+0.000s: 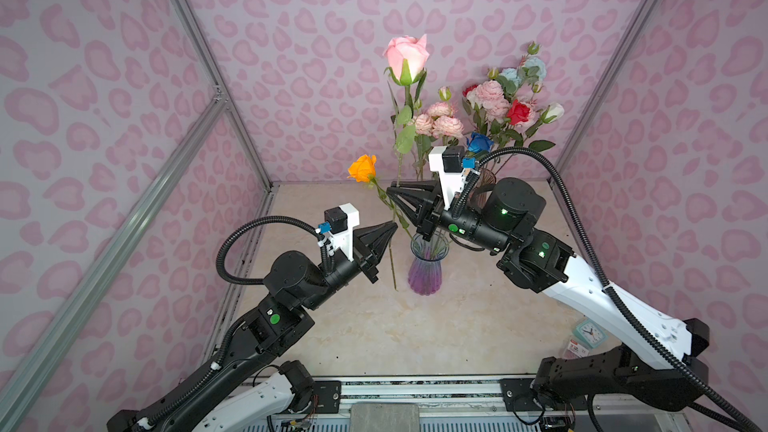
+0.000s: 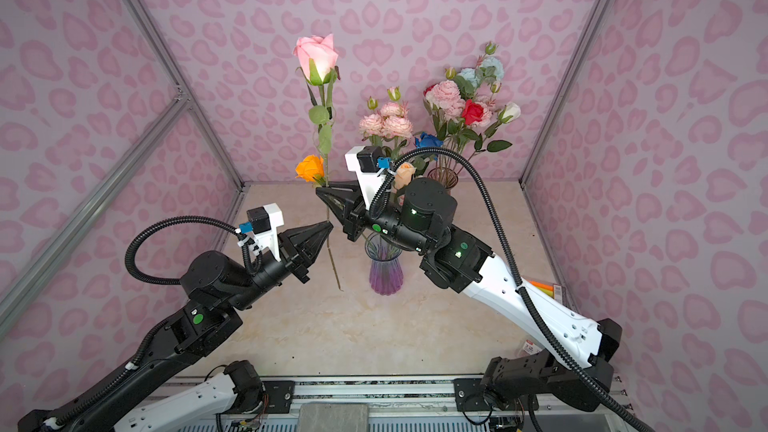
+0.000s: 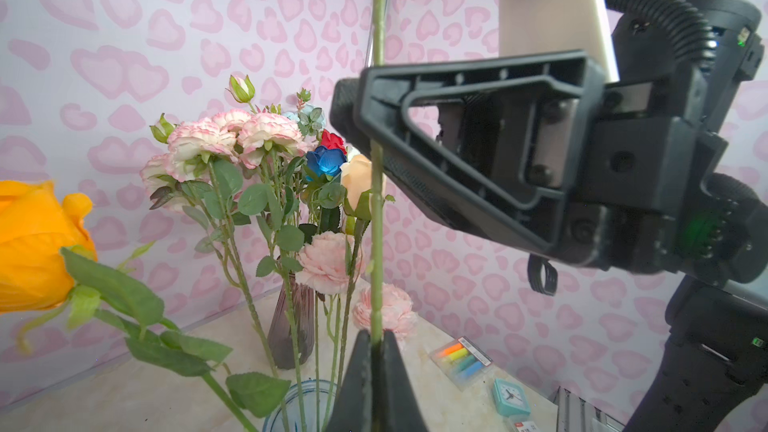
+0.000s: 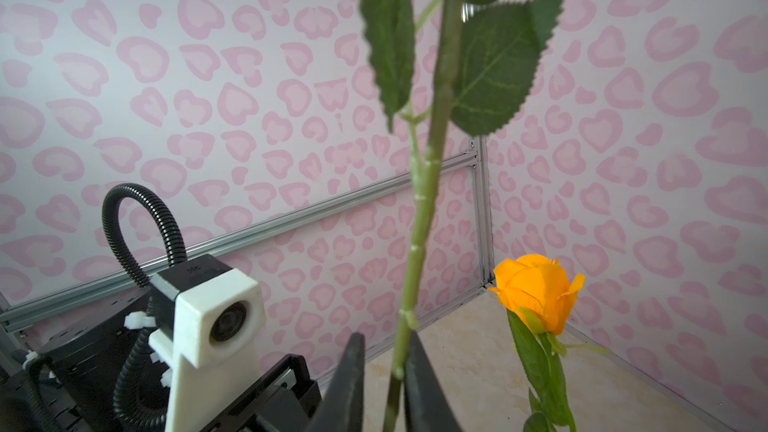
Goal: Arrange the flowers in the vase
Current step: 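Lower the pink rosebud into the blue-purple vase with the right gripper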
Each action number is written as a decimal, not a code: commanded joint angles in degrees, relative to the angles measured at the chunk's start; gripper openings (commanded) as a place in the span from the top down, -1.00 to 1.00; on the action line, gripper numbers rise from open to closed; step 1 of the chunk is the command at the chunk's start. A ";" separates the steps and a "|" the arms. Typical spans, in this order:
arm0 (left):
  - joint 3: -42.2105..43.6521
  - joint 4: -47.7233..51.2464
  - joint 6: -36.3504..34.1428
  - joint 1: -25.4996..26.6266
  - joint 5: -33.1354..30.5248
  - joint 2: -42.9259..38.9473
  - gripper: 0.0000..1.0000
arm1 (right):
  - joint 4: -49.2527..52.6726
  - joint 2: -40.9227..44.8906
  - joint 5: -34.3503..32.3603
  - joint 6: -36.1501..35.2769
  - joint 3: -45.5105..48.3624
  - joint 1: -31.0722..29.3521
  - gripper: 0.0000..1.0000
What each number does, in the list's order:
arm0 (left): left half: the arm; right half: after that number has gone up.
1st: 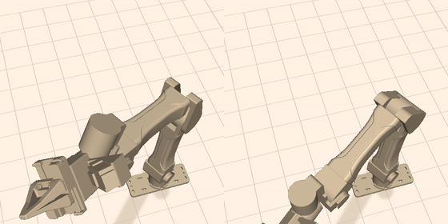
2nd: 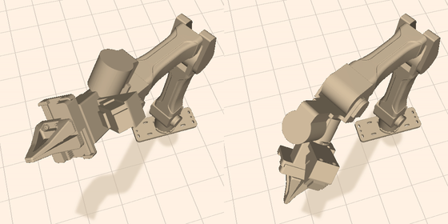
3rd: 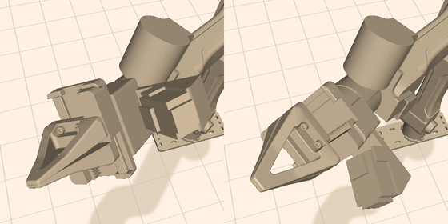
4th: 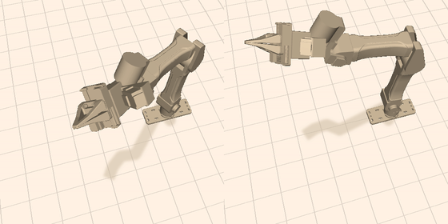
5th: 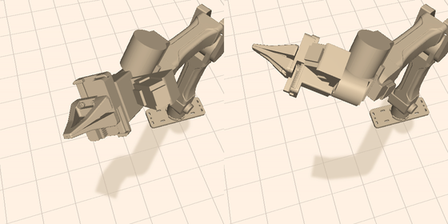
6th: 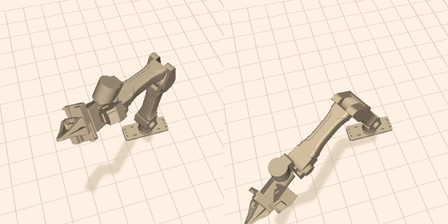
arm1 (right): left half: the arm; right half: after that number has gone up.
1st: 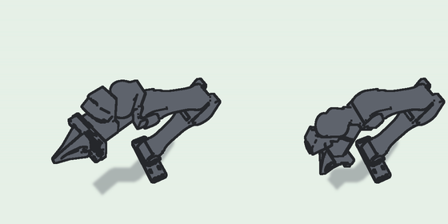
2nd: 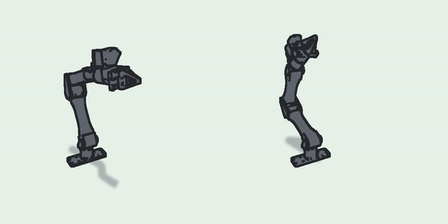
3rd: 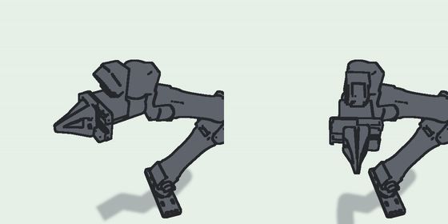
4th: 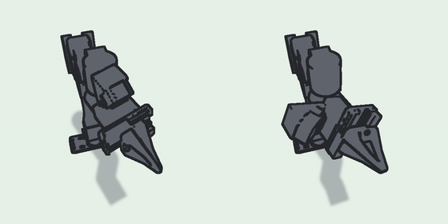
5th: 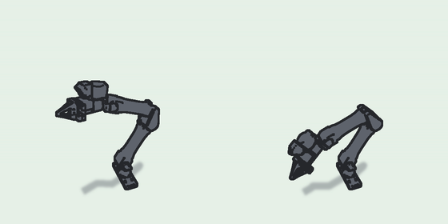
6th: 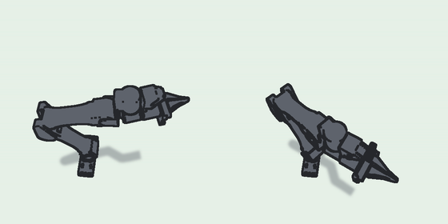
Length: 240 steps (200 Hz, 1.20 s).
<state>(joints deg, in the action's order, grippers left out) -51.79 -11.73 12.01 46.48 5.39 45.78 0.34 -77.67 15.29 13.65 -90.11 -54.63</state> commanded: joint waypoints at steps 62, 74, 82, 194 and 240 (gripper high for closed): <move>4.36 2.78 0.84 0.02 -11.80 -5.35 -0.10 | 0.01 2.23 -8.07 -5.61 0.62 -0.26 1.00; 7.41 3.23 1.38 0.02 -15.89 -8.51 -0.14 | 0.70 3.77 -12.81 -8.54 1.21 -0.30 1.00; 9.35 3.82 2.18 0.02 -18.36 -10.69 -0.17 | 0.44 4.94 -15.29 -10.23 1.75 -0.34 1.00; 17.95 8.96 5.17 0.04 -34.40 -22.77 -0.22 | -16.76 -0.43 -32.96 -20.05 12.23 1.03 1.00; 18.40 9.66 5.74 0.02 -34.22 -22.66 -0.22 | -17.87 -0.84 -32.72 -14.89 15.98 2.64 1.00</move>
<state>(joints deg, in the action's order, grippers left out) -33.58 -2.55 17.21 46.57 -28.10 23.11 -13.58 -78.48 -16.67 -3.77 -75.70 -51.99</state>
